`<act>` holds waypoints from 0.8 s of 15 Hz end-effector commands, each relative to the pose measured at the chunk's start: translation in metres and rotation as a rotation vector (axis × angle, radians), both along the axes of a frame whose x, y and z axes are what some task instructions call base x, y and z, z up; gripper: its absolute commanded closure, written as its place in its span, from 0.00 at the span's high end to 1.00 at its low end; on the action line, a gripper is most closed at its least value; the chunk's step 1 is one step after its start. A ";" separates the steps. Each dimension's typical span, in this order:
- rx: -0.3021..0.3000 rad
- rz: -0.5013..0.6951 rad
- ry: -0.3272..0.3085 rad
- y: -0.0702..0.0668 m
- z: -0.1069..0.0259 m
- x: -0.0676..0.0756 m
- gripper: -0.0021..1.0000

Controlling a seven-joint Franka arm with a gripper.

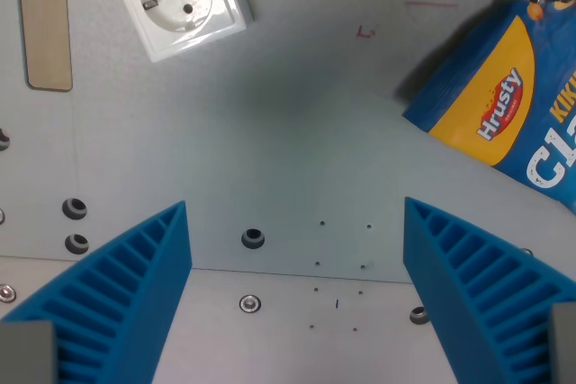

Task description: Move in gripper negative x

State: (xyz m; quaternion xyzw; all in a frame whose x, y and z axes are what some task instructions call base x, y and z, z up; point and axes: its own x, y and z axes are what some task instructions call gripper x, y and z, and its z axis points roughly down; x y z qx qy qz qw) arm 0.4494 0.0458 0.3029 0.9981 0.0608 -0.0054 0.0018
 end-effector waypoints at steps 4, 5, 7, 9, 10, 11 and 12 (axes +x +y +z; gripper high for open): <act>0.000 0.000 -0.004 -0.003 0.002 -0.020 1.00; 0.000 0.000 -0.004 -0.003 0.002 -0.025 1.00; 0.000 0.000 -0.004 -0.004 0.002 -0.035 1.00; 0.000 0.000 -0.004 -0.006 0.002 -0.045 1.00; 0.000 0.000 -0.004 -0.006 0.002 -0.050 1.00; 0.000 0.000 -0.004 -0.007 0.002 -0.055 1.00; 0.000 0.000 -0.004 -0.007 0.002 -0.060 1.00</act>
